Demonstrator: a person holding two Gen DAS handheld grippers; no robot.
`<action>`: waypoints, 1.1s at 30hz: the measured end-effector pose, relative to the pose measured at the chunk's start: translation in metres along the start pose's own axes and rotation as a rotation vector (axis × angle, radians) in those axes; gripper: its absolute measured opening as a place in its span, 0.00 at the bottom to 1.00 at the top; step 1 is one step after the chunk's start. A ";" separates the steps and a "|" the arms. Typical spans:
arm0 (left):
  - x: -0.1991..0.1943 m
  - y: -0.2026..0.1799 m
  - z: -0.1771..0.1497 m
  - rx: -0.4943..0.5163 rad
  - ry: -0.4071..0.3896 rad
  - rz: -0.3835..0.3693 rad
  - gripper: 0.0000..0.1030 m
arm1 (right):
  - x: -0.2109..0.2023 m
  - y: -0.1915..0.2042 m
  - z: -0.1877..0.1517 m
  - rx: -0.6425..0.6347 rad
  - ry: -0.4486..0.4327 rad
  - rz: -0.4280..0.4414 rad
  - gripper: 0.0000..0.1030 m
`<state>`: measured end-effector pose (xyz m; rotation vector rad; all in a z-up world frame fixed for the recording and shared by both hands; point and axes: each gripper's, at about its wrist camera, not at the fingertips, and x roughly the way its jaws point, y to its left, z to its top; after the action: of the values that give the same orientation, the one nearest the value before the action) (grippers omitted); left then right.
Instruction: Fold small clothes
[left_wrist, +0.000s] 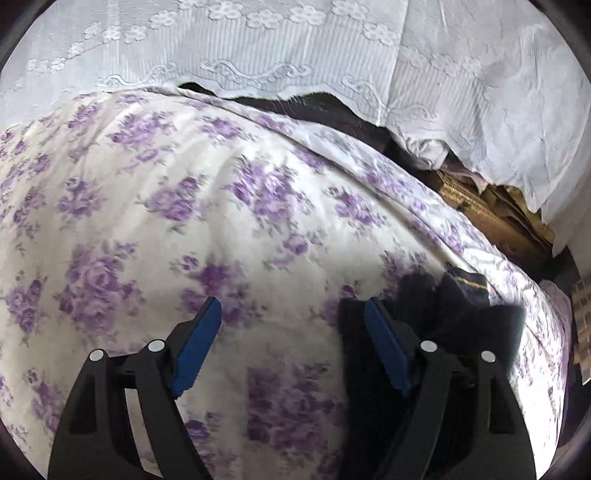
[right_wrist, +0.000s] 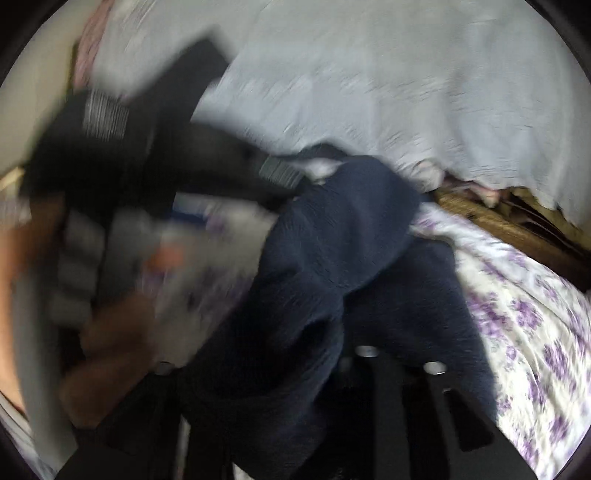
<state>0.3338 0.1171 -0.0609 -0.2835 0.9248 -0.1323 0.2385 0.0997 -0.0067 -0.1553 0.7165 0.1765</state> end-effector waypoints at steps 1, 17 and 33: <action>-0.003 0.001 0.001 0.004 -0.009 0.001 0.75 | 0.001 0.005 -0.002 -0.027 0.010 0.001 0.46; -0.071 -0.005 0.009 0.112 -0.142 0.010 0.86 | -0.066 -0.034 -0.017 0.050 -0.081 0.400 0.63; 0.028 -0.032 -0.043 0.209 0.108 0.002 0.96 | -0.026 -0.114 -0.051 0.409 0.046 0.378 0.00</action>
<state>0.3168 0.0725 -0.0974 -0.0820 1.0100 -0.2430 0.2114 -0.0241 -0.0182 0.3706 0.8086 0.3832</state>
